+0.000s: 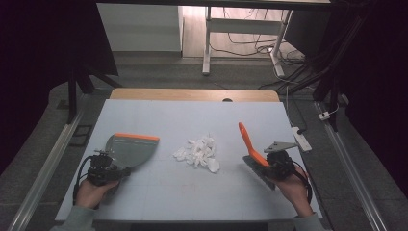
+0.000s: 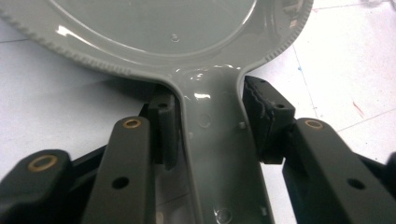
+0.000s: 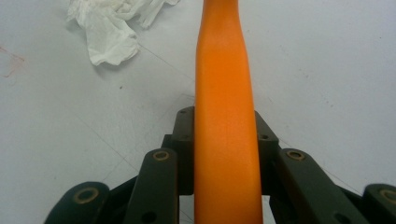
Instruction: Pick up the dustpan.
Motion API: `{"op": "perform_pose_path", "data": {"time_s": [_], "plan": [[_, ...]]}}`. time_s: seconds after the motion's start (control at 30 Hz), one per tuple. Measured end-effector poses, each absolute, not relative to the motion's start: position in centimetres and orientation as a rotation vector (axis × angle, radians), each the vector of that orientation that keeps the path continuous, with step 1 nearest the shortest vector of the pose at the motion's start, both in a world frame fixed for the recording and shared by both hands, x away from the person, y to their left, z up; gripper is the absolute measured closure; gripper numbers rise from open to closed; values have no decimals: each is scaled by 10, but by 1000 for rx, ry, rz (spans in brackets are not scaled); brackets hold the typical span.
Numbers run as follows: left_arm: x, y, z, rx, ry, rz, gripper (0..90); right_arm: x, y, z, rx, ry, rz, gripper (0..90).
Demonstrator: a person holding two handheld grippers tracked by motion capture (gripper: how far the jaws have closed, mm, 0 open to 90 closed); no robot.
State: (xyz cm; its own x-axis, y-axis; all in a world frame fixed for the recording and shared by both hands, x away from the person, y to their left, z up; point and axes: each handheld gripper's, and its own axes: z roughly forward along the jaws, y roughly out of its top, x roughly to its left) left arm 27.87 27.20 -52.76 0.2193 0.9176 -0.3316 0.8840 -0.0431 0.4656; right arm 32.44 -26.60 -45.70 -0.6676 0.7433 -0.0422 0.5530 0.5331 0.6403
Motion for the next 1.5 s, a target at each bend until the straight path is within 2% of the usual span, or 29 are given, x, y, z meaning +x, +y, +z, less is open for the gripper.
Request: {"op": "perform_pose_path", "data": {"time_s": [0.17, 1.5], "plan": [[278, 276, -529, 1888, 1659, 67, 610, 324, -266, -457, 1078, 2465, 866, 704], [268, 285, -517, 1842, 1531, 203, 616, 324, -269, -455, 1082, 2450, 880, 704]]}}
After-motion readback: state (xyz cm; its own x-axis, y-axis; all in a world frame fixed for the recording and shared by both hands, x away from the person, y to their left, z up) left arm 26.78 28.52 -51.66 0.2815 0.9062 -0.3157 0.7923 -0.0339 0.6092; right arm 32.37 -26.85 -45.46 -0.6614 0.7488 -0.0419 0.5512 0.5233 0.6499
